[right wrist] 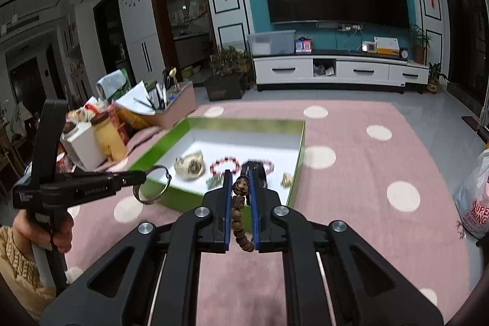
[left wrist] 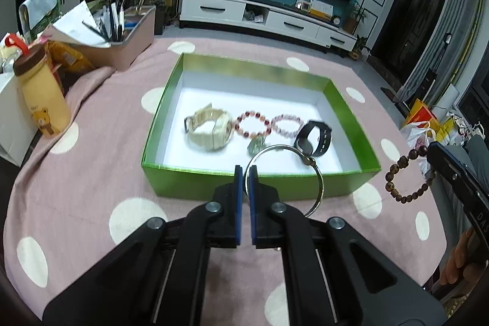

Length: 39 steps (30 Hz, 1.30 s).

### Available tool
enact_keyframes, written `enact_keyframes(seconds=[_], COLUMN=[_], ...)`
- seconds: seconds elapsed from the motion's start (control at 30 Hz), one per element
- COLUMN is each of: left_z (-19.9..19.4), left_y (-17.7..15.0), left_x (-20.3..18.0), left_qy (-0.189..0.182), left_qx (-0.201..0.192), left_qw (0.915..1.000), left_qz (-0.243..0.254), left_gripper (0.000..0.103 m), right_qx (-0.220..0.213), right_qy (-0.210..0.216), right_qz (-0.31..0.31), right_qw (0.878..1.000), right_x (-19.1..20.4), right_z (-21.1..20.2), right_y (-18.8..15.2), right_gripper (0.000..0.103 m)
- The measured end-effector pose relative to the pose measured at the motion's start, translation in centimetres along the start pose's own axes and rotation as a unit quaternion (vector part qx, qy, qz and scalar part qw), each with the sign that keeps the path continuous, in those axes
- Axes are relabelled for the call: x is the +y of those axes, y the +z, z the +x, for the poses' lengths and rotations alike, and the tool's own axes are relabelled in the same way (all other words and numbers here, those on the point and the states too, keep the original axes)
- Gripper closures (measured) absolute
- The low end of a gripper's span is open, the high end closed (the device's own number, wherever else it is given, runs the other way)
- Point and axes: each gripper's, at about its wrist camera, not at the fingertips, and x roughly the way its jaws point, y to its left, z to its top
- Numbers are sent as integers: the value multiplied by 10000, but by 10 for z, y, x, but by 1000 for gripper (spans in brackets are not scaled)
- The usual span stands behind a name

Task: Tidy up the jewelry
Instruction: 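Carry the bangle and wooden bead bracelet over the green box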

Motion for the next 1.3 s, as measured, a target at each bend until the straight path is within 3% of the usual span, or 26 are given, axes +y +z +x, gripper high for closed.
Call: enact_keyframes(seconds=[0.4, 0.97, 1.3], left_z=[20, 44, 72], left_y=[30, 64, 83], left_x=[5, 33, 46], left_qy=[16, 284, 296], left_qx=[-33, -201, -254], left_qw=[9999, 9973, 9951], left_qz=[-118, -643, -912], left_gripper=[99, 99, 98], right_qx=[-275, -160, 124], right_qy=[-84, -221, -326], right_qz=[93, 104, 137], right_qw=[9995, 9996, 9993], right_x=[-7, -16, -25], right_z=[19, 66, 109], right_y=[33, 59, 60], right_gripper=[93, 93, 93])
